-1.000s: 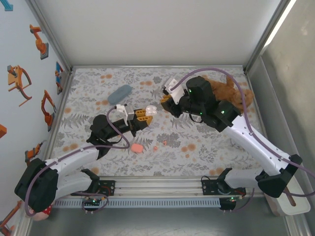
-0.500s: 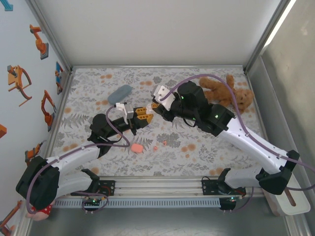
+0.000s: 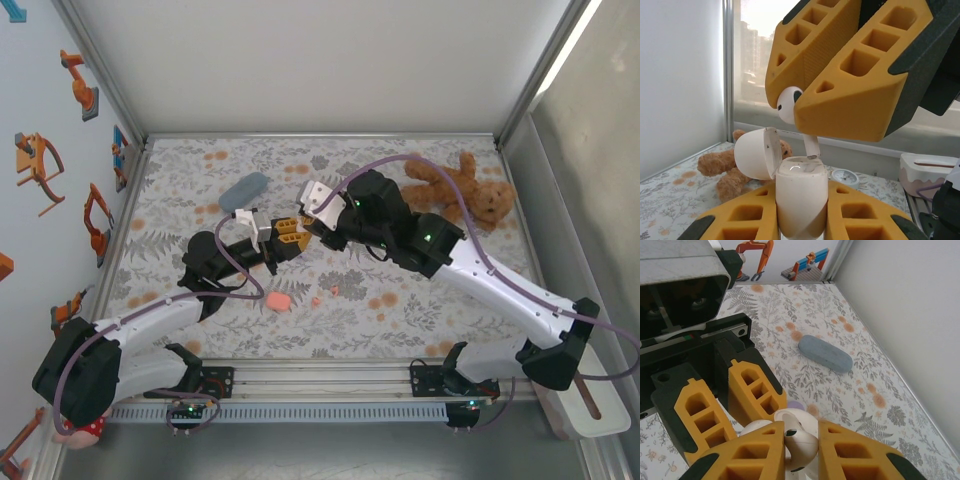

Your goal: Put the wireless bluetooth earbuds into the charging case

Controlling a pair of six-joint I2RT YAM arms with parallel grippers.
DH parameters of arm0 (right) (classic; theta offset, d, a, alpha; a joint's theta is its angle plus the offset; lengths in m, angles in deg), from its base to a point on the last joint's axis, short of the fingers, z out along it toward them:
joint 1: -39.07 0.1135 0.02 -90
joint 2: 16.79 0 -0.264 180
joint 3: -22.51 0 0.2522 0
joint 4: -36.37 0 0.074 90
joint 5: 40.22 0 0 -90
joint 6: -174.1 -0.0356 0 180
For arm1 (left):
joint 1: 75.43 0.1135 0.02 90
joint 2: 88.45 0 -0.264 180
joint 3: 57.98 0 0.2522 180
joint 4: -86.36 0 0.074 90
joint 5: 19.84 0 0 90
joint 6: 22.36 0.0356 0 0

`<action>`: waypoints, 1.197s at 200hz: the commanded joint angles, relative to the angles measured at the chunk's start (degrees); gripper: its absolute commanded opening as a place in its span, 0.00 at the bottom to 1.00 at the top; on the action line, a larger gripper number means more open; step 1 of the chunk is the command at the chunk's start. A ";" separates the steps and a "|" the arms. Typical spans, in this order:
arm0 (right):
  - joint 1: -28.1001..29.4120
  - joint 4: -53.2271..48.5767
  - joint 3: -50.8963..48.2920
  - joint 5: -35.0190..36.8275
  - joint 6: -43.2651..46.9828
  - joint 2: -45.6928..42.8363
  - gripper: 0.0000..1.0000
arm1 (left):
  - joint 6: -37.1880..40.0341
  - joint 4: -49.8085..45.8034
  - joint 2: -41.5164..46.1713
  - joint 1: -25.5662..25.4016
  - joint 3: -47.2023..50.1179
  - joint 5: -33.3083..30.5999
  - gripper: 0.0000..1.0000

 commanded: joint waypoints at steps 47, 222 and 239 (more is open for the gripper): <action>0.89 1.04 -0.02 2.40 1.83 0.97 0.20 | -0.75 1.68 1.28 -0.38 -1.27 1.54 0.00; 1.86 0.10 1.55 0.48 1.10 0.98 0.37 | -0.49 1.70 1.65 -0.37 -0.56 1.33 0.00; 1.85 0.20 2.52 1.33 0.19 0.38 0.40 | -0.58 2.23 1.50 -0.37 -0.31 1.37 0.00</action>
